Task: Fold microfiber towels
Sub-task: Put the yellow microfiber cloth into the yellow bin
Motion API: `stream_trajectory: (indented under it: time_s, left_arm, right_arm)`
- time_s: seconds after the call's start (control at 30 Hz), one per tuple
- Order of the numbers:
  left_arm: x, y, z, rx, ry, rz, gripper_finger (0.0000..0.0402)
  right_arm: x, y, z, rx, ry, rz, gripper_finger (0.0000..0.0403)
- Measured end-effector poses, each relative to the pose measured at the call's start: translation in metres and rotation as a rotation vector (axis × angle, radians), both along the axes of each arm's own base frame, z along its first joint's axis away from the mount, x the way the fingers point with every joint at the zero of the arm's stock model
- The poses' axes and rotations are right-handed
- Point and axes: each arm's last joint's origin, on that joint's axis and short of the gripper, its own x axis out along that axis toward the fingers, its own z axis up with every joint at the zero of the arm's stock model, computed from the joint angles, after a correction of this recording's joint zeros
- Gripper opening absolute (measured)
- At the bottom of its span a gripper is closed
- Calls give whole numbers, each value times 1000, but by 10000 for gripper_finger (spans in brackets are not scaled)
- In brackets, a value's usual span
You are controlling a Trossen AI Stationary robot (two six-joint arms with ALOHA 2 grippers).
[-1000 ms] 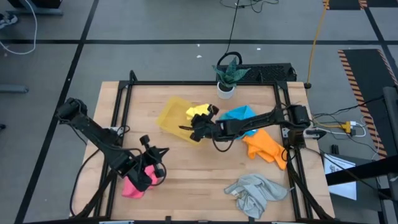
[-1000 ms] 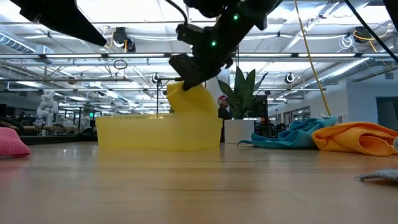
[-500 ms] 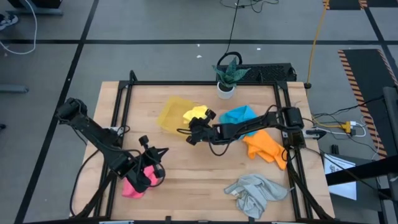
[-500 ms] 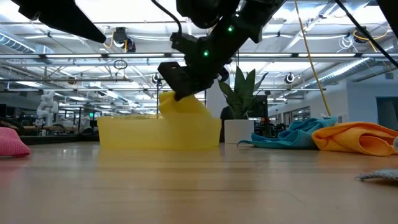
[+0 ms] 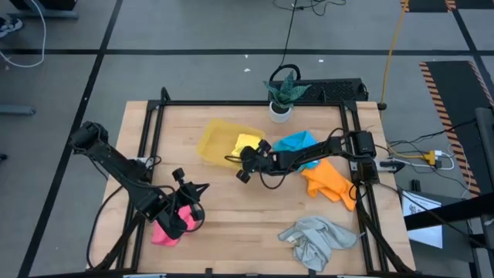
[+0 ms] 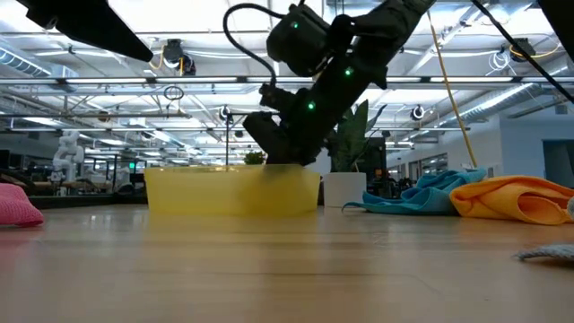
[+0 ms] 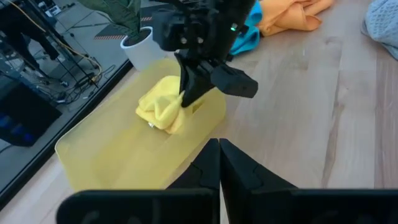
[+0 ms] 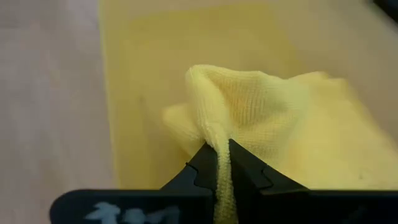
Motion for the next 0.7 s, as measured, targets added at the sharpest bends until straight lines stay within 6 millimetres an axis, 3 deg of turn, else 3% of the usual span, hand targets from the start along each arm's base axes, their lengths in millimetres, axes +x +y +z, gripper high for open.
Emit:
stream_trajectory:
  time_s: [0.2, 0.43, 0.57, 0.7]
  left_arm:
    - [0, 0, 0, -7, 7, -4, 19]
    - [0, -1, 0, -14, 10, -8, 3]
    - [0, -1, 0, -15, 9, -8, 16]
    - [0, -1, 0, -18, 6, -8, 22]
  right_arm:
    - [0, -11, 4, 88, -1, 94, 42]
    - [-6, -9, 26, 157, -5, 243, 124]
    - [-12, -11, 41, 216, -23, 310, 167]
    - [-12, -16, 49, 194, -63, 295, 170]
